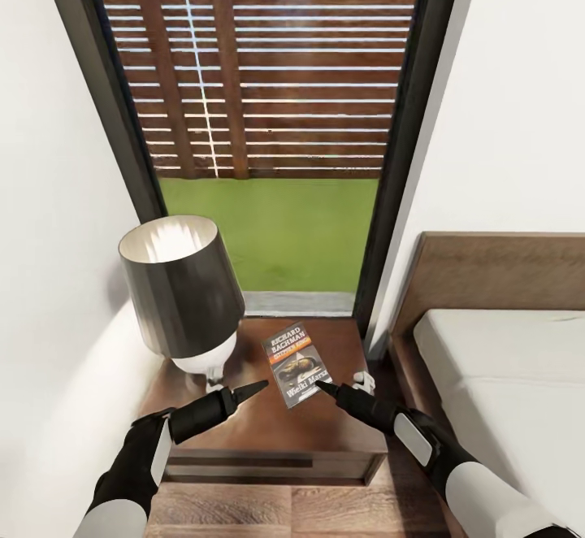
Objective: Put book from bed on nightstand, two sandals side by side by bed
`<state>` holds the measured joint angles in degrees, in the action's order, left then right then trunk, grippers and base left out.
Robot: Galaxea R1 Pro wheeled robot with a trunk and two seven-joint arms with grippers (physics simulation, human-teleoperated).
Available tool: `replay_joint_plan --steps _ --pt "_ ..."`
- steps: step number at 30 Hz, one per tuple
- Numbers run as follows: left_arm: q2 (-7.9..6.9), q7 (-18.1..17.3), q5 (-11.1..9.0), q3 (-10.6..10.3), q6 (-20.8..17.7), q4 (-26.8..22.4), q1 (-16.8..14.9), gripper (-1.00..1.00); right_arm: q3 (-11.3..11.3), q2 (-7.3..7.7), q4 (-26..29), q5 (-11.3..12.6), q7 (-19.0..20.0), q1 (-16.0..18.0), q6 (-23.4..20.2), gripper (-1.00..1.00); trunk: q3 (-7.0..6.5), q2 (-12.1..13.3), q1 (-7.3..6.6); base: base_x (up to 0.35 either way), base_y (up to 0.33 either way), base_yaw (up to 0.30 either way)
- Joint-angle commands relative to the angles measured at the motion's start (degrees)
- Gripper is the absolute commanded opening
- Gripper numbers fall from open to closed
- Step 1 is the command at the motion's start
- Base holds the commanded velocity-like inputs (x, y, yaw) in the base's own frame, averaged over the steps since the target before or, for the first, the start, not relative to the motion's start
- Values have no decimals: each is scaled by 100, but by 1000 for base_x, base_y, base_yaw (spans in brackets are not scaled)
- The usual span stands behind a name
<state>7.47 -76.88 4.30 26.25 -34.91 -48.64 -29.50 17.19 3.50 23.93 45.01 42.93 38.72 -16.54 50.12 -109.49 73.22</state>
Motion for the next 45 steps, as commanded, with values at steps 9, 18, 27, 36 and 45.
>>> replay_joint_plan --steps 9,18,27,36,45 --pt "8 -39 45 30 -60 -5 -8 100 22 2 6 69 -3 4 -51 -100 167 -365 198 0 0 0" --pt "8 -41 45 30 -60 -5 -9 100 22 6 6 69 -1 4 -51 -100 328 -726 395 0 0 0" --pt "8 -42 45 30 -60 -5 -11 100 22 3 7 69 -3 4 -51 -100 490 -1087 593 0 0 0" --pt "8 -43 45 30 -60 3 -7 100 14 8 52 79 -13 4 -117 -100 544 -1207 659 0 0 0" --pt "9 -45 45 30 -60 12 -9 100 -11 12 124 697 -207 17 -724 -100 544 -1207 659 0 0 0"
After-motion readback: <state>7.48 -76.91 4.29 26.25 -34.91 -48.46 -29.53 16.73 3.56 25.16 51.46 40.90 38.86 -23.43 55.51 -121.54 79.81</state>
